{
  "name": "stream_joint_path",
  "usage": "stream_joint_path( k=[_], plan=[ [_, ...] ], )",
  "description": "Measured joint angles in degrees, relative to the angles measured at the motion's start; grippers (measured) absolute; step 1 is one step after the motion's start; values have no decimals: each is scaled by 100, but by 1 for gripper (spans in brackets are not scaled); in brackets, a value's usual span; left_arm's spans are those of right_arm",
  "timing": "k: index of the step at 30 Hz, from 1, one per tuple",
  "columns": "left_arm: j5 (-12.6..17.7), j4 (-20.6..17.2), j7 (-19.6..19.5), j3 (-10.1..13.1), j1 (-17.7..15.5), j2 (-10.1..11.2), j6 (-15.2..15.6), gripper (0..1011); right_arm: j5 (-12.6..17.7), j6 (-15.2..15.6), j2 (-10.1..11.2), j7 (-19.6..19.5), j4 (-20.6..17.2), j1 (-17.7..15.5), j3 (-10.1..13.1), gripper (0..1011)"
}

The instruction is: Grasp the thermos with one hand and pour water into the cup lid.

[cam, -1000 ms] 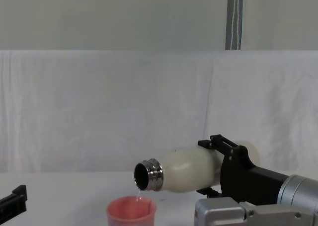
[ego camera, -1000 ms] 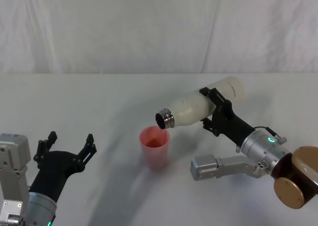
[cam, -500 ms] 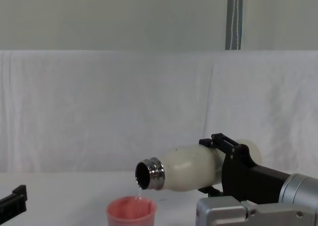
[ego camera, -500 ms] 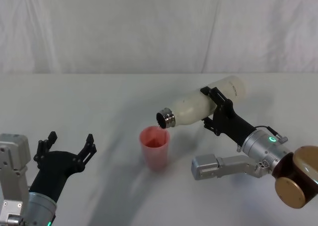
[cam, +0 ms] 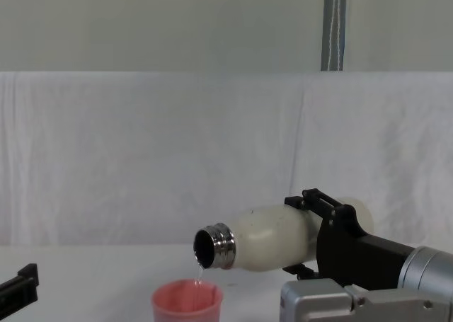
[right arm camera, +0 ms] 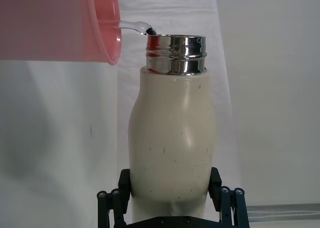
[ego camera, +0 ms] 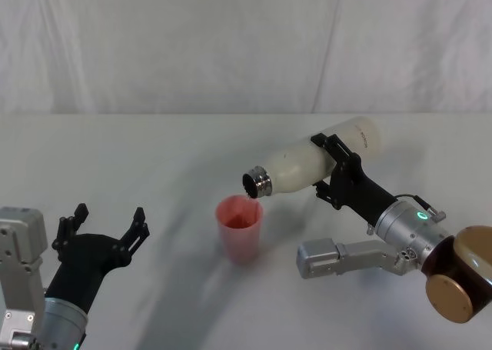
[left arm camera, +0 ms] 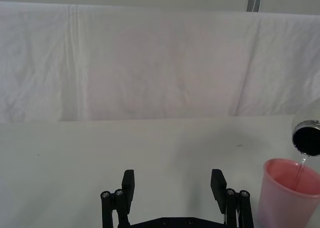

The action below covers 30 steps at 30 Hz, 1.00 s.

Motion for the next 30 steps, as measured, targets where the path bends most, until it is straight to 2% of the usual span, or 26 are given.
stream_joint_path(
  k=[30],
  plan=[
    [0, 0, 0, 0, 0, 0, 0, 1001, -6, -6, 2, 9, -8, 34, -7, 952]
  ],
)
